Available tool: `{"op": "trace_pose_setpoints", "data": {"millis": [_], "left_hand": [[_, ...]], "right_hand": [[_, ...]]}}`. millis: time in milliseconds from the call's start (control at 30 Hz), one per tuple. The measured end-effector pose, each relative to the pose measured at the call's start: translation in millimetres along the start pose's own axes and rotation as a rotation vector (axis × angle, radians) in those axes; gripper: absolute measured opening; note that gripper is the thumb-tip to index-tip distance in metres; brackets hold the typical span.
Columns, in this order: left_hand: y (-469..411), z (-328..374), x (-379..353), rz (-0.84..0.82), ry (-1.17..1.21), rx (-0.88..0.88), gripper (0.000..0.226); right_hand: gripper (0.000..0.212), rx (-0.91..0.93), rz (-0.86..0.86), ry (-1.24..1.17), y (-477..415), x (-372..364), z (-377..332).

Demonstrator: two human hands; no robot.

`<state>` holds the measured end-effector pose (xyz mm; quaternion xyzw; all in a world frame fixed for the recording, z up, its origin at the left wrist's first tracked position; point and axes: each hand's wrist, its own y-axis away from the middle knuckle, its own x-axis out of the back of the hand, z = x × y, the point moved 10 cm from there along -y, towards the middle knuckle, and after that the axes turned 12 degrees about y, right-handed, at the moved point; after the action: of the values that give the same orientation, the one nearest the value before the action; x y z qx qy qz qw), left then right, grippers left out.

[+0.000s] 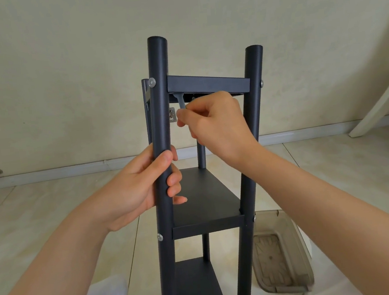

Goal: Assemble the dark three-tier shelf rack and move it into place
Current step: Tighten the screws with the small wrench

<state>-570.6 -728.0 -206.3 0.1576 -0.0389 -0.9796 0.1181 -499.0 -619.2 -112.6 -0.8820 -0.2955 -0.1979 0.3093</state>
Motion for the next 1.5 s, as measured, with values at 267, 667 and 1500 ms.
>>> {"op": "trace_pose_setpoints", "data": {"millis": [267, 667, 1500], "left_hand": [[-1.1, -0.3, -2.3, 0.003, -0.009, 0.0, 0.03], [-3.9, 0.5, -3.9, -0.024, -0.02, 0.002, 0.025], [-0.6, 18.0, 27.7, 0.233, -0.167, -0.168, 0.021]], "right_hand": [[0.033, -0.009, 0.042, -0.035, -6.3, -1.7, 2.2], [0.057, 0.097, 0.325, -0.083, -8.7, -16.1, 3.5], [0.032, 0.141, 0.214, 0.627, 35.1, 31.1, -3.0]]}}
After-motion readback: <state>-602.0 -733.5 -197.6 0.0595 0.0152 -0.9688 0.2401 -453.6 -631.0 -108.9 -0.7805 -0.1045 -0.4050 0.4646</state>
